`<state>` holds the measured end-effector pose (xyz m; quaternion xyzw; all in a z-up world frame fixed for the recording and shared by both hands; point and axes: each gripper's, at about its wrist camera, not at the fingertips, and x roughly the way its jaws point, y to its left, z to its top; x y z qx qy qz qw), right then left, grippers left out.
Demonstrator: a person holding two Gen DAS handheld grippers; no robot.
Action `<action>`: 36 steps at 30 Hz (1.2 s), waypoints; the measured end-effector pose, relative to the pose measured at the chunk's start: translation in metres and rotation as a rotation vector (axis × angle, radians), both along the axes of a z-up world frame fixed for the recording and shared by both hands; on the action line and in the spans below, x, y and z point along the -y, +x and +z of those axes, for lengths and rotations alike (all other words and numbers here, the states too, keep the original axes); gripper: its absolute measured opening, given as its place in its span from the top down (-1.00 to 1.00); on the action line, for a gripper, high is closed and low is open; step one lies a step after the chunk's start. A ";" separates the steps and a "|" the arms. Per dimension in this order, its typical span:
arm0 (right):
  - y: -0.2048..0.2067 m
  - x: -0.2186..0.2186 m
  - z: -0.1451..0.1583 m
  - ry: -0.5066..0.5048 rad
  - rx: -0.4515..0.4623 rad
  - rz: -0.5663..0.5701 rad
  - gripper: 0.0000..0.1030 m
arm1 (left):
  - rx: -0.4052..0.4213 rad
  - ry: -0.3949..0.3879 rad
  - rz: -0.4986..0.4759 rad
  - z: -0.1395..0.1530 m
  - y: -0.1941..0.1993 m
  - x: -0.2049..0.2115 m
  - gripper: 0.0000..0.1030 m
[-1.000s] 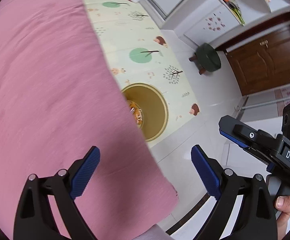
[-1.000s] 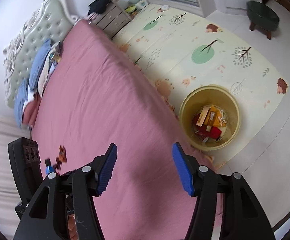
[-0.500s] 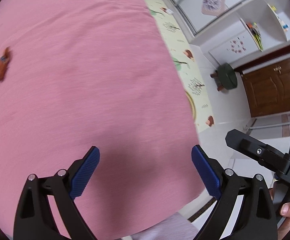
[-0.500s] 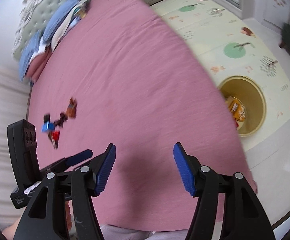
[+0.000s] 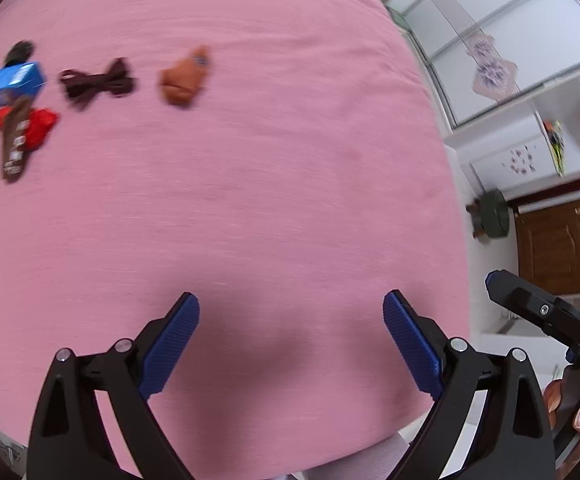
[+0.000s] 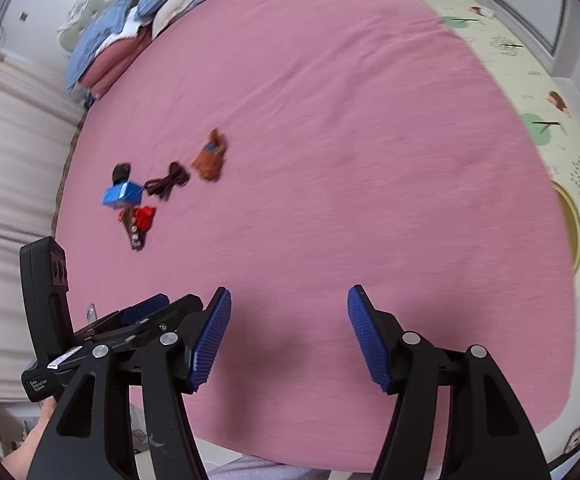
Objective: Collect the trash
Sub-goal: 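Return both open tools to the bed toward the brown socks, then grasp the brown sock with the left tool while the right grasps the dark brown sock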
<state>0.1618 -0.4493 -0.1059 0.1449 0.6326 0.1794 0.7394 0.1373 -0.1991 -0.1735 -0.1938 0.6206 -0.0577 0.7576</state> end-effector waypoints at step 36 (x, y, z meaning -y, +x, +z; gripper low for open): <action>0.126 -0.274 -0.081 -0.009 -0.015 0.249 -0.16 | -0.077 0.142 0.230 -0.096 0.068 -0.280 -0.68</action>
